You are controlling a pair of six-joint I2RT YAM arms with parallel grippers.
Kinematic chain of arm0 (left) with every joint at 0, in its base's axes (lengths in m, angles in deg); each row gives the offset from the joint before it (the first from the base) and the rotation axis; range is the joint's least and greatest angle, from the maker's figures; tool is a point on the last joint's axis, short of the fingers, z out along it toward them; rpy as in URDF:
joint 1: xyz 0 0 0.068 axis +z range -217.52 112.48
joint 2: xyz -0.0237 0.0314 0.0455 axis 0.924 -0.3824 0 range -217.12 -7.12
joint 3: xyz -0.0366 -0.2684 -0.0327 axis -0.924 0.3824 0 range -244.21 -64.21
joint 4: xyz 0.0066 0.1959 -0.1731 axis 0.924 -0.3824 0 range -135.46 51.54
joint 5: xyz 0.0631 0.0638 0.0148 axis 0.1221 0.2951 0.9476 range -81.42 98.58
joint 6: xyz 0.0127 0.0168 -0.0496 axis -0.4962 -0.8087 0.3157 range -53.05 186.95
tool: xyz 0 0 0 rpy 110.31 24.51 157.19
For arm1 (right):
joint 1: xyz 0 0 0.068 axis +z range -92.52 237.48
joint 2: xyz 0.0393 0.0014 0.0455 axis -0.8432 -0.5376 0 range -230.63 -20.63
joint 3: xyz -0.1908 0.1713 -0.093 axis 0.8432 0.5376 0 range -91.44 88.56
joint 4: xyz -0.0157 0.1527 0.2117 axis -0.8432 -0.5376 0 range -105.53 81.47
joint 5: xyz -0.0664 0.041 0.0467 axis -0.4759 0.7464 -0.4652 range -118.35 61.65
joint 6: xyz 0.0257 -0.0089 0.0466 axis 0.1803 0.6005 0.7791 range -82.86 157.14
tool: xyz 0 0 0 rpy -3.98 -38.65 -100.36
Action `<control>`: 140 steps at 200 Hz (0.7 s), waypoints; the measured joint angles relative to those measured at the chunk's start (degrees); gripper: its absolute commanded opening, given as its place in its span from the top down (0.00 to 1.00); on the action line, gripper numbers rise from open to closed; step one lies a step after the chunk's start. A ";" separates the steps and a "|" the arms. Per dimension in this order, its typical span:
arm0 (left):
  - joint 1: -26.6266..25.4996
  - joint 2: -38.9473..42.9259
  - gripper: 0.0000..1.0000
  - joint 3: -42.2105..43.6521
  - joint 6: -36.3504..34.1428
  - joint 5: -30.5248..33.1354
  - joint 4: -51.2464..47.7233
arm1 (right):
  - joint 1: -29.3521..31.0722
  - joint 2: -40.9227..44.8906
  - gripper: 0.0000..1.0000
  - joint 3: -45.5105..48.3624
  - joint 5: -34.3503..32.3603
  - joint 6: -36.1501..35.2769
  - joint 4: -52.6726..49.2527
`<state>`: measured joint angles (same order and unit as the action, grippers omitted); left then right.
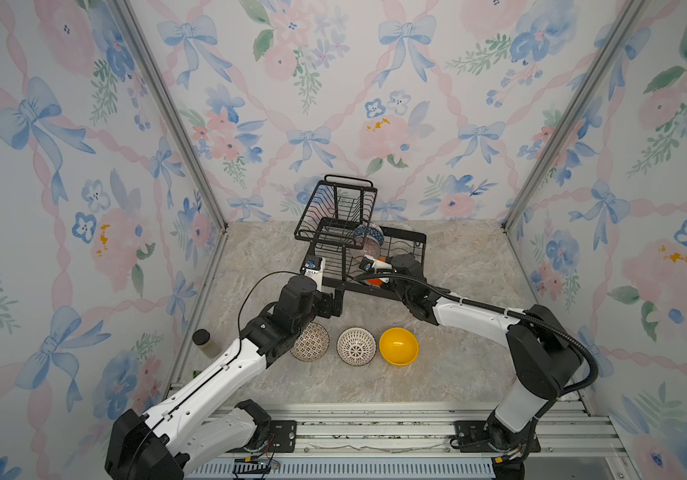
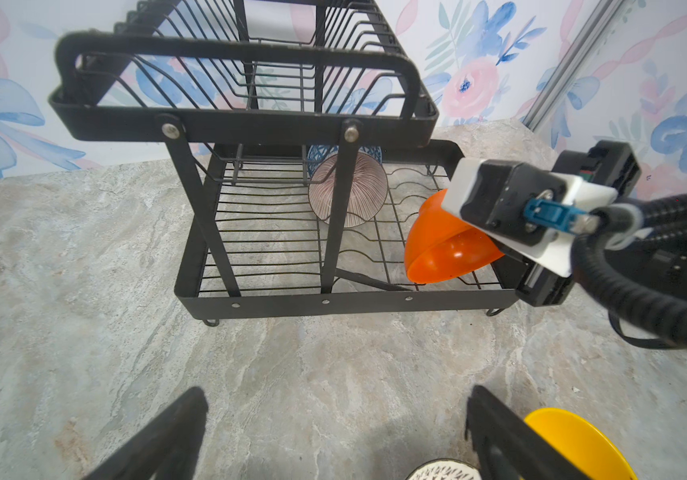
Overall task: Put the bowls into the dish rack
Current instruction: 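Open and draw back the left gripper while the right gripper carries the orange bowl, then lower the orange bowl into the lower rack tier with the right gripper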
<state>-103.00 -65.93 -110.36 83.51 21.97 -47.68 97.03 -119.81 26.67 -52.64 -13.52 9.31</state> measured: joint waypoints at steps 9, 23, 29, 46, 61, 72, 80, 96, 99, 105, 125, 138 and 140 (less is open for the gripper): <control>0.04 0.07 0.02 0.13 0.00 -0.02 -0.17 | 0.00 -0.70 1.00 -0.26 -0.20 -0.46 0.00; 0.09 0.22 0.02 0.37 0.00 -0.24 -0.35 | 0.00 -2.03 1.00 -1.29 -0.48 -0.90 0.00; 0.17 0.28 0.02 0.50 0.00 -0.39 -0.37 | 0.00 -2.62 1.00 -1.92 -0.63 -1.05 -0.04; 0.26 0.55 0.02 0.79 0.11 -0.46 -0.55 | 0.00 -4.09 1.00 -3.63 -1.09 -1.09 -0.07; 0.33 0.83 0.02 0.98 0.15 -0.48 -0.79 | 0.00 -5.20 1.00 -5.11 -1.36 -1.07 -0.09; 0.37 0.98 0.02 1.05 0.15 -0.63 -0.83 | -0.07 -6.08 1.00 -6.25 -1.49 -1.05 0.02; 0.37 1.03 0.02 1.05 0.15 -0.66 -0.81 | -0.11 -6.69 1.00 -6.95 -1.53 -1.01 0.09; 0.37 1.14 0.02 1.07 0.15 -0.83 -0.83 | -0.20 -7.96 1.00 -8.07 -1.53 -1.01 0.44; 0.37 1.16 0.02 1.07 0.17 -0.83 -0.83 | -0.24 -8.22 1.00 -8.28 -1.53 -1.01 0.44; 0.37 1.25 0.02 1.07 0.17 -0.85 -0.83 | -0.42 -8.76 1.00 -8.72 -1.55 -1.01 0.42; 0.42 1.40 0.02 1.09 0.17 -0.85 -0.83 | -0.50 -10.73 1.00 -10.36 -1.92 -1.03 0.61; 0.42 1.40 0.02 1.11 0.17 -0.85 -0.83 | -0.61 -12.24 1.00 -11.50 -2.12 -1.03 0.87; 0.42 1.40 0.02 1.11 0.17 -0.85 -0.83 | -0.61 -12.41 1.00 -11.65 -2.19 -1.03 0.92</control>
<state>-102.59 -64.53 -109.24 83.68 21.12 -48.51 96.42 -132.22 15.02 -54.83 -14.54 10.23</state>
